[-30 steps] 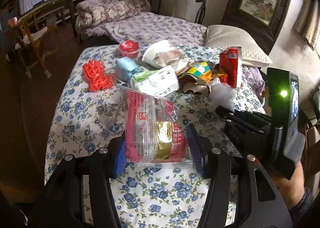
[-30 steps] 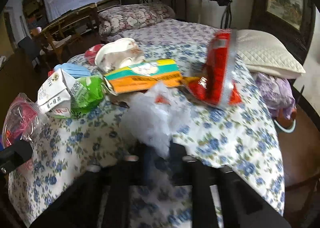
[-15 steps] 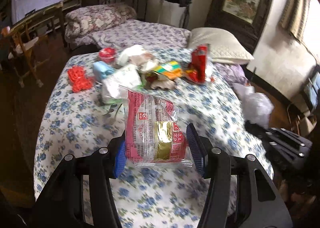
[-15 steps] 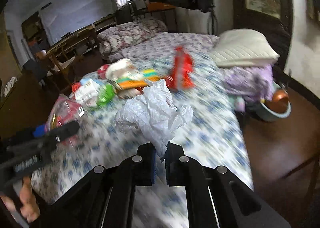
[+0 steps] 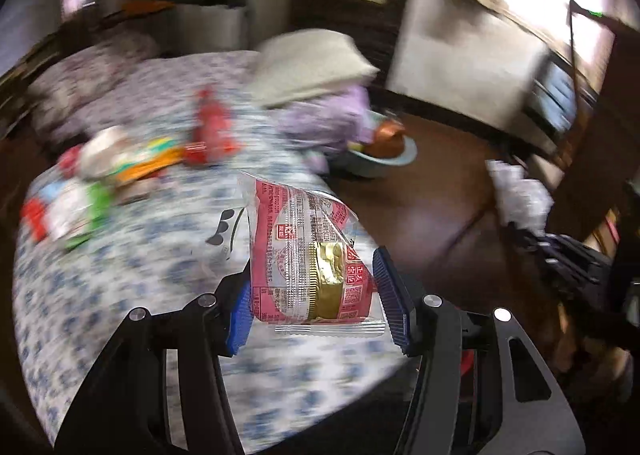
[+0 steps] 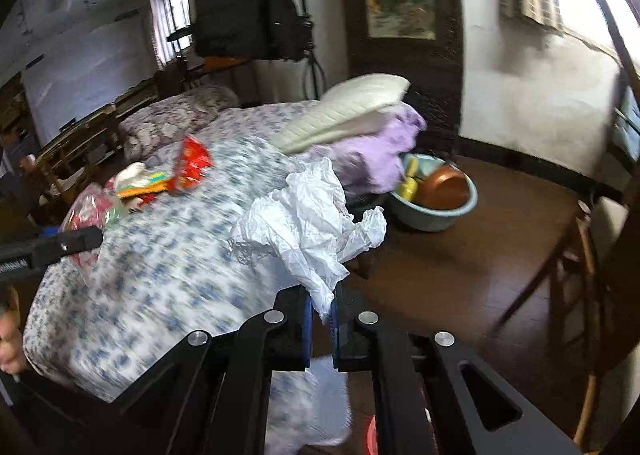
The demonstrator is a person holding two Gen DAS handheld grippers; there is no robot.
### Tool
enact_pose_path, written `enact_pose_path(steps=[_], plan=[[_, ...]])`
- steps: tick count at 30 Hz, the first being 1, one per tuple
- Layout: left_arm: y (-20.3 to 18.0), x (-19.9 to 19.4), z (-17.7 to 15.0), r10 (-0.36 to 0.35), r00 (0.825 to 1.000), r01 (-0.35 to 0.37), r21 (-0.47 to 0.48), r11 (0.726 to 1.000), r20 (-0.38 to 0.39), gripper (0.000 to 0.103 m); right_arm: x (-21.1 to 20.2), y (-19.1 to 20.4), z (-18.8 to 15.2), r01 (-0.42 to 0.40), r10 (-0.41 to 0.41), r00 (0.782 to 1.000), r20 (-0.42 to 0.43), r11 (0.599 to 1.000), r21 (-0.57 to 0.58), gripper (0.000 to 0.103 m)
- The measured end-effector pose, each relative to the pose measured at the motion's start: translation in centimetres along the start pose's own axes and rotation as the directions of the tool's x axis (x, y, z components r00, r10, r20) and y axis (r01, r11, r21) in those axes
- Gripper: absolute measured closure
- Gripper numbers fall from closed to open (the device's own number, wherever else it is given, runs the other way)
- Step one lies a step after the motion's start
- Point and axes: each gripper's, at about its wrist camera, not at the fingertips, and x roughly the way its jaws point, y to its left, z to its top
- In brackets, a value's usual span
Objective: Collect trash
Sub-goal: 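Carry both items over the red basket and open both tools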
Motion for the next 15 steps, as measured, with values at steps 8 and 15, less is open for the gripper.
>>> enact_pose_path(steps=[8,15], plan=[[-12.2,6.6,-0.1,-0.148,0.969,0.203,0.302,0.931,-0.196,0.049,1.6,-7.3,-7.2,0.056,-0.041,0.985,-0.165,0.995,0.087,0.096],[-19.0,13.4,-1.9,-0.195,0.896,0.36,0.399,0.843,-0.398,0.049,4.2,-11.5,-13.3,0.106,-0.049,0.951,-0.305,0.979,0.172,0.096]])
